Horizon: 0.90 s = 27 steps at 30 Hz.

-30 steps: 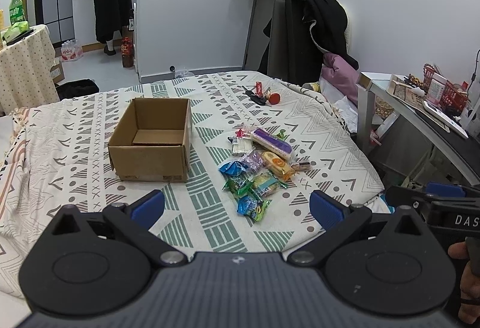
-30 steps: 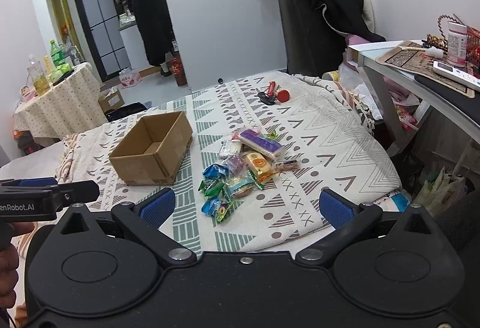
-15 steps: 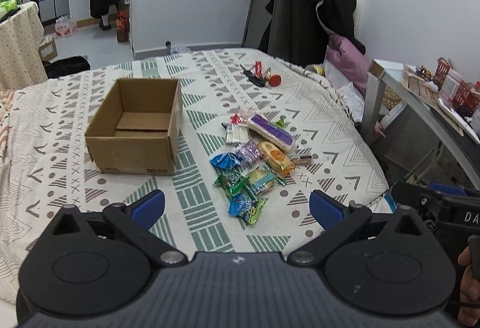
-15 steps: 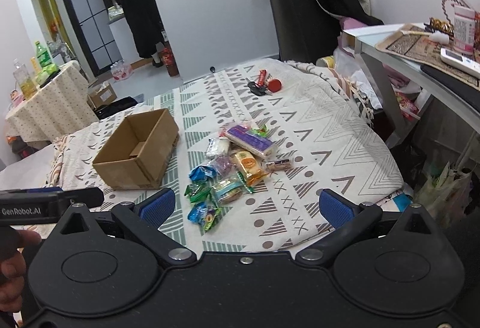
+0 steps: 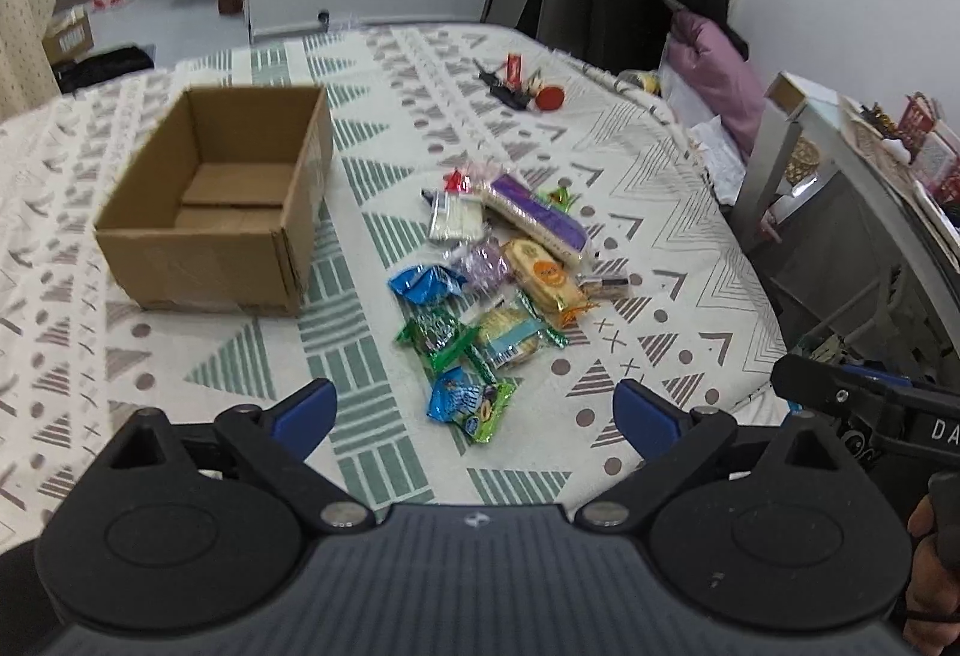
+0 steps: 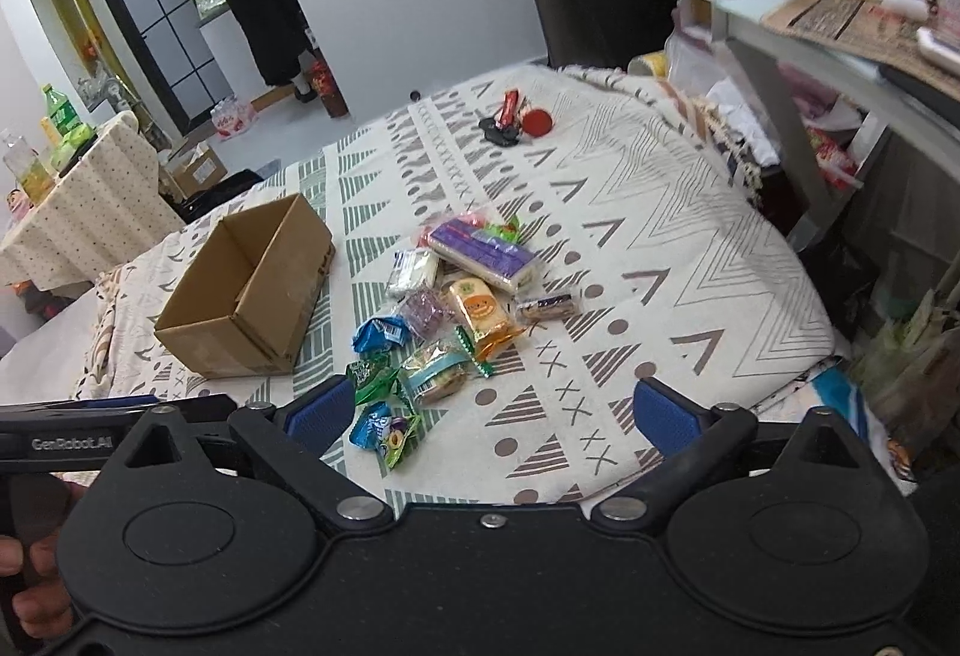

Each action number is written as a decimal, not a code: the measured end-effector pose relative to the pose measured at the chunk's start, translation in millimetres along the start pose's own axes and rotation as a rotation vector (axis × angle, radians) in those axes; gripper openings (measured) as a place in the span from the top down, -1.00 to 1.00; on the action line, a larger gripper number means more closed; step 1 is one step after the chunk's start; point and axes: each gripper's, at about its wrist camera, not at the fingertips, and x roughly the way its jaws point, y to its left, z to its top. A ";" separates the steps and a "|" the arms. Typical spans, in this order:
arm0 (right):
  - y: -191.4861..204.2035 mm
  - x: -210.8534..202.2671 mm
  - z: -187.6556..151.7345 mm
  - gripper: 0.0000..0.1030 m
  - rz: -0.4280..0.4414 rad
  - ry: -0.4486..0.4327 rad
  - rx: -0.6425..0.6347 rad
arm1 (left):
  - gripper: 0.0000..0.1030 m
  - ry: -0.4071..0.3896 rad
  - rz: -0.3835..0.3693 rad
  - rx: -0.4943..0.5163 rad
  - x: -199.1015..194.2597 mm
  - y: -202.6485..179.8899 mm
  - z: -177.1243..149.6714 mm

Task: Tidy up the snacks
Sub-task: 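Reach the left gripper to the blue candy packet while the right approaches a cracker bar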

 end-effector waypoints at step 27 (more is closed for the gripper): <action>-35.3 104.8 27.9 -0.37 0.052 0.202 0.055 | -0.59 0.263 0.027 -0.077 142.3 4.4 10.0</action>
